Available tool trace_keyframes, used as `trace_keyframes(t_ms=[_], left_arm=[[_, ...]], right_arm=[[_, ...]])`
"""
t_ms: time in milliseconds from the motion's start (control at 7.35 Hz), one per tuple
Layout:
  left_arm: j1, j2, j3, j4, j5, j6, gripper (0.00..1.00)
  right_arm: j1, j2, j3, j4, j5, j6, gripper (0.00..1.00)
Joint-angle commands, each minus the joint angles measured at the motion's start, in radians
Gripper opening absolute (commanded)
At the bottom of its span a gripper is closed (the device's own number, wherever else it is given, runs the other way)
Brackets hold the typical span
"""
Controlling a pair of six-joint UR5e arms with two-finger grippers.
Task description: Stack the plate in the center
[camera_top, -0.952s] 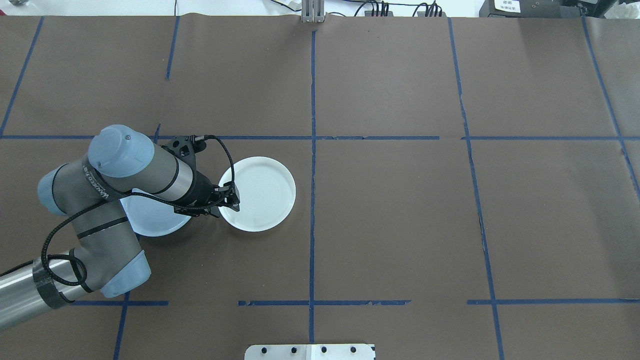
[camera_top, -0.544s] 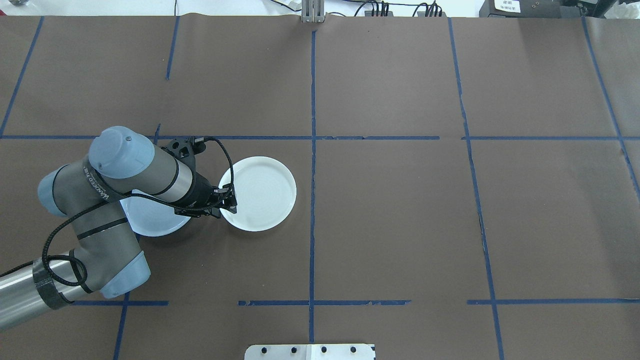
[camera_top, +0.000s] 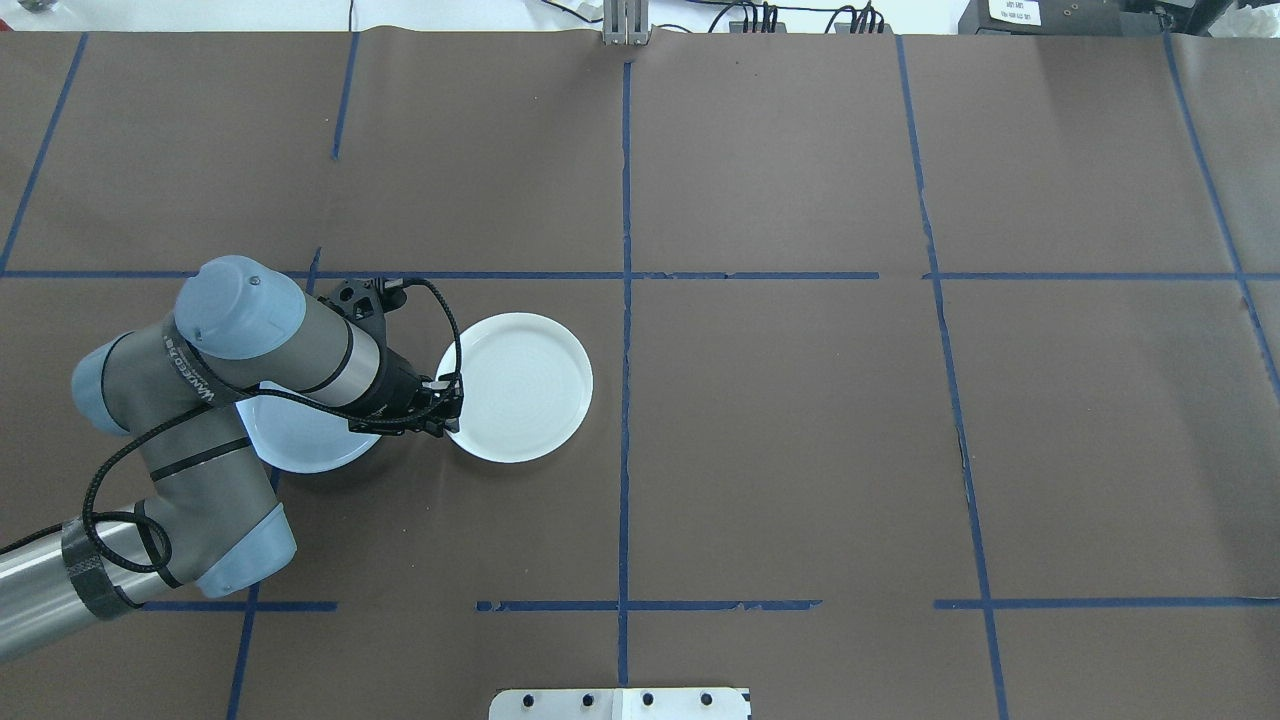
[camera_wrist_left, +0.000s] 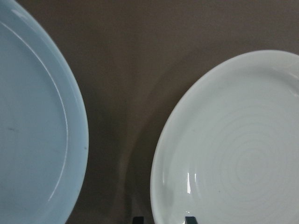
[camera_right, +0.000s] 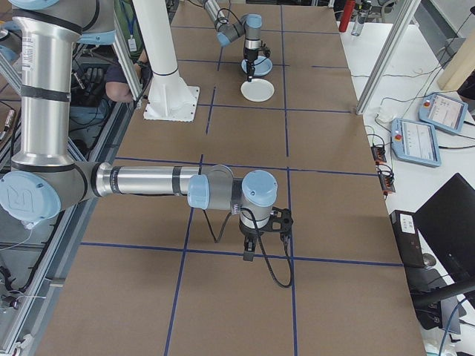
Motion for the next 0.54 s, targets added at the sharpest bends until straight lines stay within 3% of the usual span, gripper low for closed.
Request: trace_keyframes(t_ms=[0,136,272,408], left_arm=[[0.000,0.001,0.003,0.000,0.000,0.002,0.17],[0.000,0.001,-0.002,0.000,-0.002,0.002,0.00],[-0.002,0.004,-0.014,-0.002,-0.017,0.003,0.00],[-0.008,0.004,-0.040,0.000,-0.081,0.003,0.00]], right_arm=[[0.000,0.000,0.000,0.001,0.000,0.000,1.00],[0.000,0.000,0.000,0.001,0.000,0.000,1.00],[0.000,0.000,0.000,0.001,0.000,0.000,1.00],[0.000,0.000,0.000,0.001,0.000,0.000,1.00]])
